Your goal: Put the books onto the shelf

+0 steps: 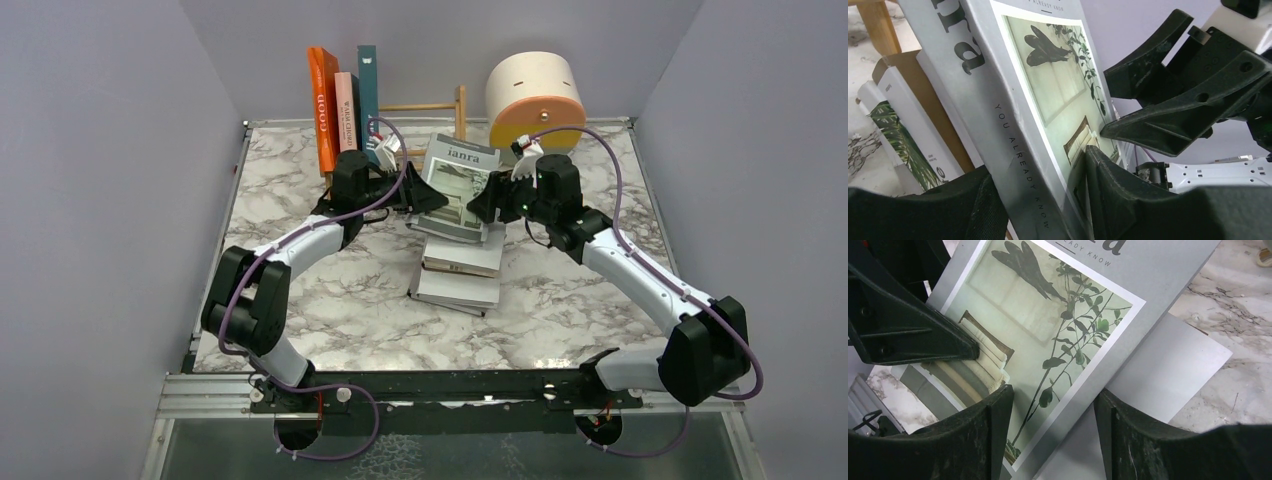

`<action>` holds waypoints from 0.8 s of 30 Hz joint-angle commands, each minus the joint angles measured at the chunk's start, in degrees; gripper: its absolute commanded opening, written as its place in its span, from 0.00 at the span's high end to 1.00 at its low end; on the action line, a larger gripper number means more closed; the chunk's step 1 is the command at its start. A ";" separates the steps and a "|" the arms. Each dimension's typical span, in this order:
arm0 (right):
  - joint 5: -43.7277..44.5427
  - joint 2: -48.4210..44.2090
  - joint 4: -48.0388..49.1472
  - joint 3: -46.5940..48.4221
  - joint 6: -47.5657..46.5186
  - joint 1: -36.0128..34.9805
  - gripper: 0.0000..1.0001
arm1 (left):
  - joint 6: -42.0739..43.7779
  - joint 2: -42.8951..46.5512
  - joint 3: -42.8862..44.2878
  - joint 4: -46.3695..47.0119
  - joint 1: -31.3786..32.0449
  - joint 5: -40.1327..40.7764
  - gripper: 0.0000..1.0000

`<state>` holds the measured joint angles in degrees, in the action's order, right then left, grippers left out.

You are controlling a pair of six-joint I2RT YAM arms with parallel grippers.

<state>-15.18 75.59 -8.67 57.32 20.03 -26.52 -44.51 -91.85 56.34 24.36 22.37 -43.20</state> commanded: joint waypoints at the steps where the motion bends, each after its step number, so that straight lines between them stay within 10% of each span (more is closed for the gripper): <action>1: -2.71 0.04 3.79 1.12 -0.87 -0.28 0.42 | 0.13 2.11 2.15 2.97 0.95 -2.61 0.64; 7: -0.75 -2.81 3.10 0.76 -0.63 -0.24 0.40 | 0.49 3.55 2.21 2.97 0.92 -1.34 0.96; 18: 9.00 -14.39 0.34 -2.46 -0.55 -0.26 0.19 | 0.48 12.06 6.50 1.28 -2.87 1.77 1.00; 24: 11.87 -16.61 -1.28 -3.93 -1.39 -0.22 0.15 | 11.05 17.42 13.52 -11.85 -3.32 23.67 1.00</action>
<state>-7.25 59.48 -7.99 54.72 19.59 -26.52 -41.87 -79.37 64.03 19.05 18.90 -36.86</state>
